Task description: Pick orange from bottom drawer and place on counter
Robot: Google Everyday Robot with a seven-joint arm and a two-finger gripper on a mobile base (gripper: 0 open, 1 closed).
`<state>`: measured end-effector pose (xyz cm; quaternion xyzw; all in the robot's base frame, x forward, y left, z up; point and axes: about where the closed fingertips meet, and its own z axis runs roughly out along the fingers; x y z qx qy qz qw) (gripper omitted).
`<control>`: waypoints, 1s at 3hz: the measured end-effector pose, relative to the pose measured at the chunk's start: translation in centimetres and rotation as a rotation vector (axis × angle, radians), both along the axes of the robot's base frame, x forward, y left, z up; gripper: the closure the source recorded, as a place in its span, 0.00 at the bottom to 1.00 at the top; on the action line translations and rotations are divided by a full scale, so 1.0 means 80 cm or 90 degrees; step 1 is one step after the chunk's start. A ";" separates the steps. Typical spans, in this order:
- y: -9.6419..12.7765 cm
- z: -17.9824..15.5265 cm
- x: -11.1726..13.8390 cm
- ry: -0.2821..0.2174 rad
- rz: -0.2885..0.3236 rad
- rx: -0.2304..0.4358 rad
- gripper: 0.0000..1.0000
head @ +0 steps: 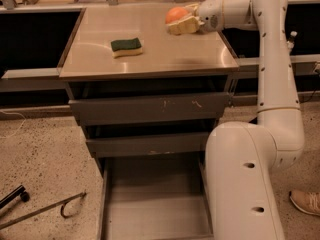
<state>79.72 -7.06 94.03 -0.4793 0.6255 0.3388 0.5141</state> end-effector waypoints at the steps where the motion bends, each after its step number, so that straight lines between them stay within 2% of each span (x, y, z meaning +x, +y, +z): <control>1: -0.013 -0.035 0.019 0.048 -0.032 0.027 1.00; 3: -0.009 -0.091 0.036 0.121 -0.045 0.049 1.00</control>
Offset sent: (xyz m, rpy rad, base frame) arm 0.0935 -0.0430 -0.0597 0.0987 0.2081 -0.0873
